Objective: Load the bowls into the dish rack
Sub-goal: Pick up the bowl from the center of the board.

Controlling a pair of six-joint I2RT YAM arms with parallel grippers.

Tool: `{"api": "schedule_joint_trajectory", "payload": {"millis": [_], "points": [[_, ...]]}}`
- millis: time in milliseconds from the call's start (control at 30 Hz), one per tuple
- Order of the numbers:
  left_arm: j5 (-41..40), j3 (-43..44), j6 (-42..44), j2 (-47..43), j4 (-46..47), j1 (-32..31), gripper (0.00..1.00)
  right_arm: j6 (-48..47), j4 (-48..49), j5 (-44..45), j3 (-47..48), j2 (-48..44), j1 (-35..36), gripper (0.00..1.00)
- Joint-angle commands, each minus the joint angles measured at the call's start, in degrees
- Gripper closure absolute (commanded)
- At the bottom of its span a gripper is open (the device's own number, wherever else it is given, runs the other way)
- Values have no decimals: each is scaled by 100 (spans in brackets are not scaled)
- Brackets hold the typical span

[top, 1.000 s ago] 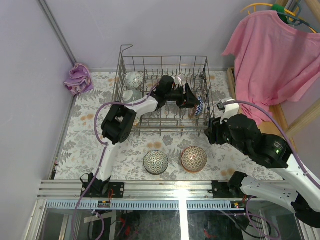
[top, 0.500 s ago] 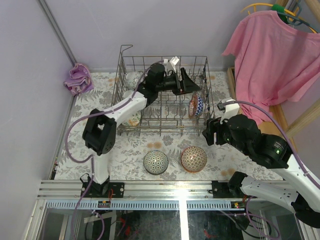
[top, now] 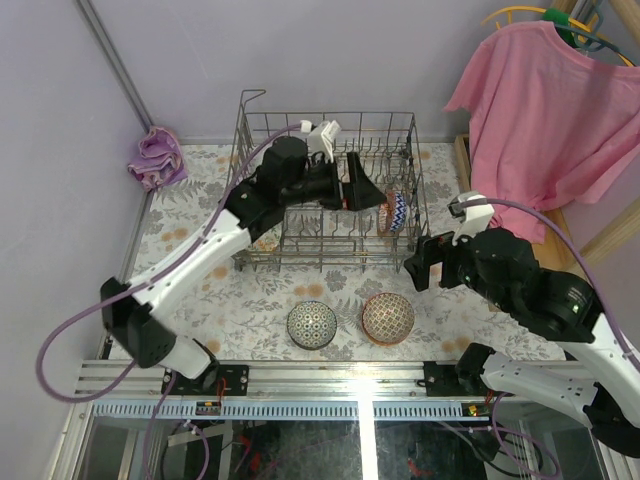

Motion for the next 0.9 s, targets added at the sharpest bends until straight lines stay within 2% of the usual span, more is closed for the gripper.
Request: {"api": "schedule_joint_trajectory", "payload": {"millis": [0,233,433,633,867], "points": [[-931,-390,375,-720,-1547,-397,0,110,-141,139,408,-118,-32,1],[-2199,-1177,-5,-1582,-2644,-1462,0,336,-82,26,344,-148,-27,1],[-2986,-1734,-537,-1836,-2722,-2521,0,453,33,-49,204,-137,-25,1],[-3638,-1231,-723,-940,-2720,-3581,0,519,-92,37,319,-123,-31,1],[-3913,-237,-561,414,-2996,-3972,0,604,-383,344,603,-474,-25,2]]}}
